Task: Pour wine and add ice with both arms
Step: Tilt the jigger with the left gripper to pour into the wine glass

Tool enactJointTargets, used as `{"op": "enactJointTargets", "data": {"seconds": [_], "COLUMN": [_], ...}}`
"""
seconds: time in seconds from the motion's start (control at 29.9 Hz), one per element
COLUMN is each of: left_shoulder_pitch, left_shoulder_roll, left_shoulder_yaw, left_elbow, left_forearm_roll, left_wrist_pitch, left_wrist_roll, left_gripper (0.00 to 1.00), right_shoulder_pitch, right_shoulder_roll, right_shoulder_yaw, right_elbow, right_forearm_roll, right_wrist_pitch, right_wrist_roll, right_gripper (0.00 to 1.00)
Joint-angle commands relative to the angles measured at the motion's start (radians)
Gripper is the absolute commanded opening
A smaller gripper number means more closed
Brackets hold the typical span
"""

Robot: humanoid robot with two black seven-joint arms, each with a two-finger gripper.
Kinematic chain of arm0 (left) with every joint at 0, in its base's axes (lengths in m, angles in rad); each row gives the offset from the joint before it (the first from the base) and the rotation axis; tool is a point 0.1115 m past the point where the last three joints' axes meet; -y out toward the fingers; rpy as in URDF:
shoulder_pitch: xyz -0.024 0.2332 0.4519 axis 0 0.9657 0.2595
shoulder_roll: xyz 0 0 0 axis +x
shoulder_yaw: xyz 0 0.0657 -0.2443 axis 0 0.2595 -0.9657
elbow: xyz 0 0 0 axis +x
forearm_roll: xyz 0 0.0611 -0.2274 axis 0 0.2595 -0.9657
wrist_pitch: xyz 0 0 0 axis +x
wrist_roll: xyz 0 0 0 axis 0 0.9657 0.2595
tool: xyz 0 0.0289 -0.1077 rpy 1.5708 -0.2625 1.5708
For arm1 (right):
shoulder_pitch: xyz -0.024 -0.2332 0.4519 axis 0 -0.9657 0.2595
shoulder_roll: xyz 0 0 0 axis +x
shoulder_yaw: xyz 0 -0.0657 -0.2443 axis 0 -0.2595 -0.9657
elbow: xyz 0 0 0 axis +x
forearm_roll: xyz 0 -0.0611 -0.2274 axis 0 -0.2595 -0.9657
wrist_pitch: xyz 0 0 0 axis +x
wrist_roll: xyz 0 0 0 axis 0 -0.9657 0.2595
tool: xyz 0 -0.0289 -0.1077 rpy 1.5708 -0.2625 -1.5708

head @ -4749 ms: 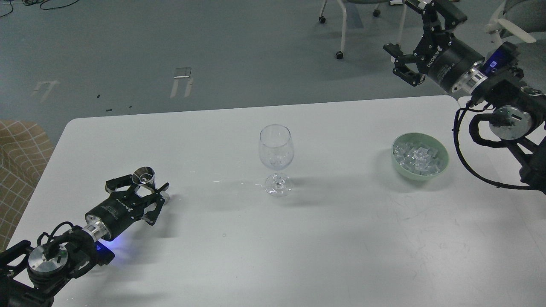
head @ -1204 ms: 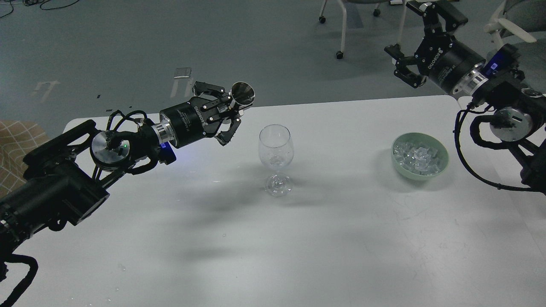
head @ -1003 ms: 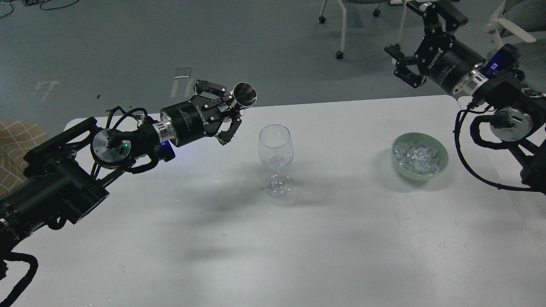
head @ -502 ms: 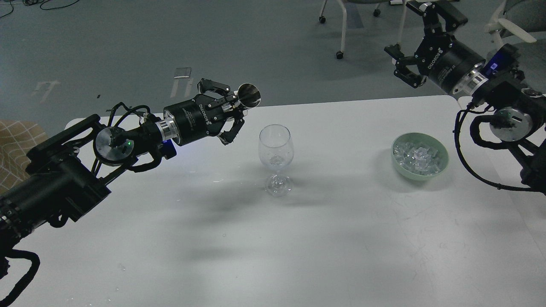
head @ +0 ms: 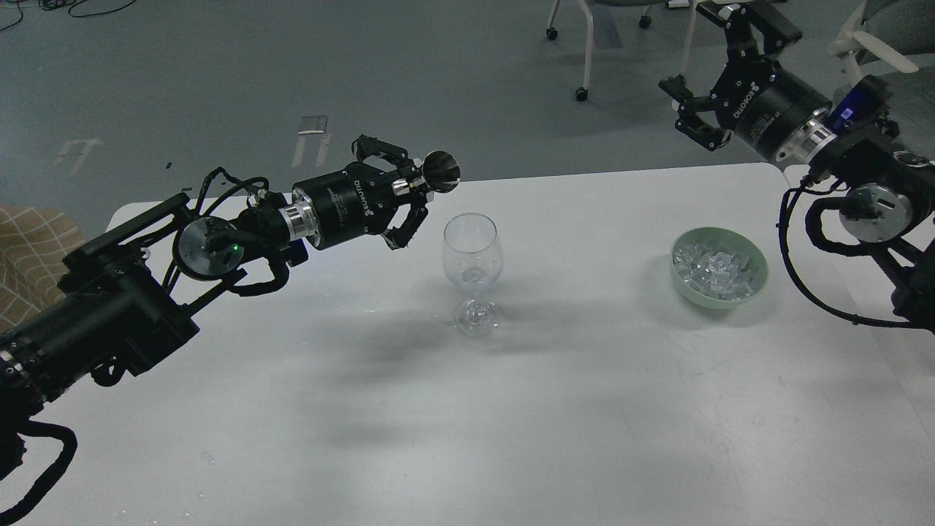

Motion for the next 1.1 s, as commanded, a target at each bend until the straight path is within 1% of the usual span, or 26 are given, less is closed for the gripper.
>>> {"op": "enactJointTargets", "data": {"seconds": [0.0,0.27,0.54,0.7,1.0,1.07], "left_shoulder_pitch": [-0.006,-0.008,-0.004,-0.004,-0.008,-0.008], "left_shoulder_roll": [0.001,0.003,0.001,0.005,0.008,0.009], "left_shoulder_yaw": [0.002,0.008,-0.002,-0.003,0.005,0.005], "left_elbow": [0.0,-0.005,-0.024,-0.023,-0.024,-0.024], "left_forearm_roll": [0.002,0.036,0.143,0.143,0.157,0.183], "left_wrist_pitch": [-0.002,-0.009,-0.012,-0.011,-0.011,-0.011], "left_wrist_roll": [-0.001,-0.001,-0.009,-0.009,-0.021,-0.03], "left_gripper": [0.03,0.03,0.03,0.03,0.03,0.03], "right_shoulder_pitch": [-0.001,0.0,-0.003,-0.003,-0.003,-0.003], "right_shoulder_roll": [0.0,0.0,-0.005,-0.005,-0.005,-0.005], "right_shoulder_yaw": [0.0,0.0,0.0,0.0,0.0,0.0], "right_elbow": [-0.001,-0.001,-0.001,-0.001,-0.001,-0.001], "right_forearm_roll": [0.0,0.0,0.0,0.0,0.0,0.0], "right_wrist_pitch": [0.0,0.0,0.0,0.0,0.0,0.0], "right_wrist_roll": [0.001,0.001,0.001,0.001,0.001,0.002], "right_gripper": [1.0,1.0,1.0,1.0,1.0,1.0]}}
